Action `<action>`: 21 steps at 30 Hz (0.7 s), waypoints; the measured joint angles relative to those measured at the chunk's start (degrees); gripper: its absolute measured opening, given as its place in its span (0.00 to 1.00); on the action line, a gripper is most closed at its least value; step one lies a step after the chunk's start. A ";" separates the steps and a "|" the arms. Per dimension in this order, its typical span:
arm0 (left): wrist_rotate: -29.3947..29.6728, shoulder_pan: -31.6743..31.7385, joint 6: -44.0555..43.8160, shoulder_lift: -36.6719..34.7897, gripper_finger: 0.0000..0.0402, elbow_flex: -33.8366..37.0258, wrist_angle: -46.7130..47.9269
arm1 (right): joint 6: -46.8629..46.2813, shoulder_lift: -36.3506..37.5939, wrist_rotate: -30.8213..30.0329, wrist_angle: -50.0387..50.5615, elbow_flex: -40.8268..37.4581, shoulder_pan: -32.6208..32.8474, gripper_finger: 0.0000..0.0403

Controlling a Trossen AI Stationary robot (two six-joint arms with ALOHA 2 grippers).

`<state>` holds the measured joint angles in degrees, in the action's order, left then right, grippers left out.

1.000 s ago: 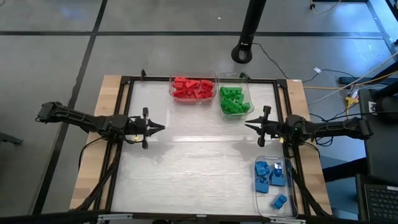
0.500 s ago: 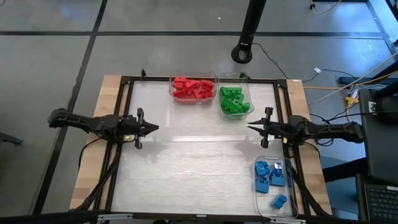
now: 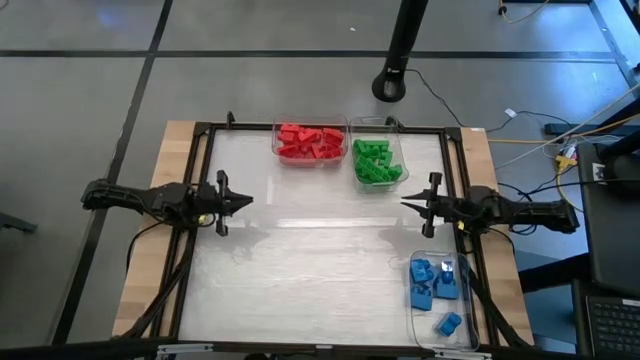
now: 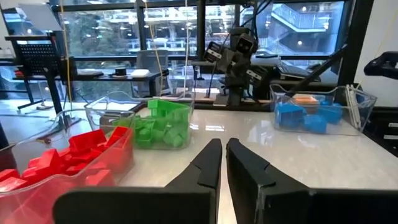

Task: Sort blocks
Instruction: Return to Home Position

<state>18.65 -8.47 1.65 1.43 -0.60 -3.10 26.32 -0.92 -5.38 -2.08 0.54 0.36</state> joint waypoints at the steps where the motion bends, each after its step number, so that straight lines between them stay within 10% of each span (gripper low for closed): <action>1: 0.00 0.00 -0.03 0.02 0.04 0.00 0.01 | -0.02 -0.34 -0.01 -0.02 -0.02 0.01 0.14; 14: 0.01 0.00 -0.21 0.47 0.04 0.00 -0.03 | 0.66 -0.57 -0.03 0.15 -0.07 0.01 0.14; 21: 2.93 0.61 -13.94 0.48 0.04 0.00 -0.25 | 0.66 -0.59 -0.03 -0.18 -0.07 0.01 0.14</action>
<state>21.58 -7.86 -12.29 1.91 -0.60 -3.36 26.98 -1.52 -5.41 -2.26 0.47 0.36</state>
